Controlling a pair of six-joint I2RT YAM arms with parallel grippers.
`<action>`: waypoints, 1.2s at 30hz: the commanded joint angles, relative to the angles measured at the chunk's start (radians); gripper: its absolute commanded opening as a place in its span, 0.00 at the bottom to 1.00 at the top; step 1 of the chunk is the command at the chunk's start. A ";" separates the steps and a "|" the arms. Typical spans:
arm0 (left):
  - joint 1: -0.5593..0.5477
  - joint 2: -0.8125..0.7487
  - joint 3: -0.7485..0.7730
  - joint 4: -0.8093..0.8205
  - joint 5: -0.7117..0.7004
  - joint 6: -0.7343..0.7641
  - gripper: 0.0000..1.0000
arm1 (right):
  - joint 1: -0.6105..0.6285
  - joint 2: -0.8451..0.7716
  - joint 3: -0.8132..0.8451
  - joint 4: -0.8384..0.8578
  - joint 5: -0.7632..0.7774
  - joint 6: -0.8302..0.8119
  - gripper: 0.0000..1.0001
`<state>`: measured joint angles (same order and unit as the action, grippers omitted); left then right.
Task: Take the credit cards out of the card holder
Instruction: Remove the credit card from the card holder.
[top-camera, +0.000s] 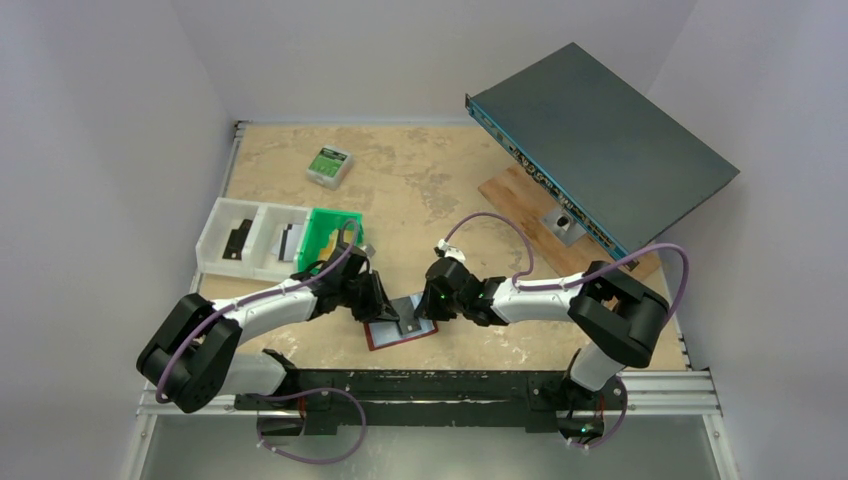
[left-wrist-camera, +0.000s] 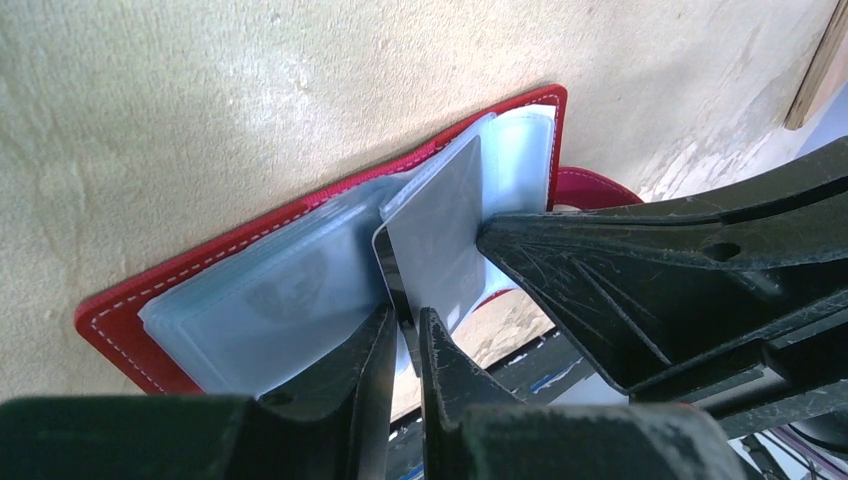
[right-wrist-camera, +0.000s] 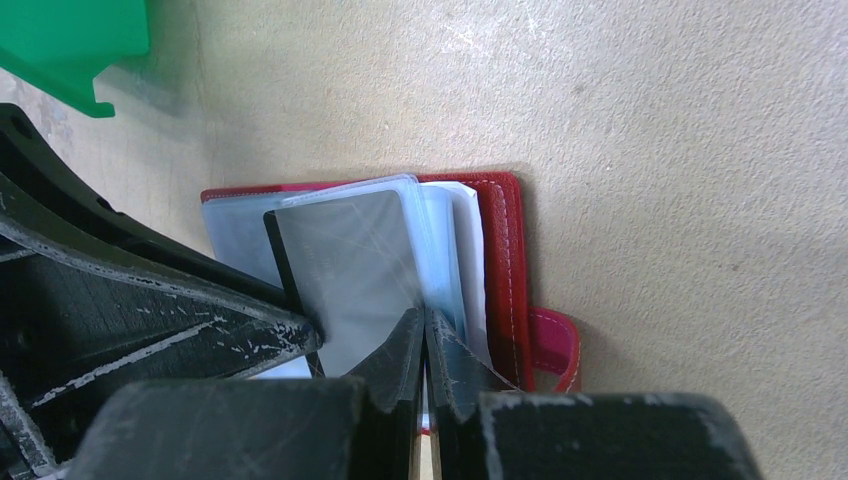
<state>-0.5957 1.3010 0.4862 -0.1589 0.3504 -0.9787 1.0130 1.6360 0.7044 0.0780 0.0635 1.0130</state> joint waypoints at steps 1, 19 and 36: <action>0.006 -0.023 -0.008 -0.002 0.033 0.023 0.15 | 0.010 0.095 -0.059 -0.176 -0.002 -0.017 0.00; 0.019 -0.032 -0.046 0.045 0.068 -0.009 0.01 | 0.010 0.110 -0.060 -0.171 -0.002 -0.019 0.00; 0.025 -0.011 -0.041 0.049 0.116 0.029 0.00 | -0.015 0.069 -0.093 -0.210 0.046 -0.015 0.00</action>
<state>-0.5762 1.2812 0.4496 -0.1246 0.4175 -0.9741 1.0019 1.6306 0.6949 0.0868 0.0601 1.0191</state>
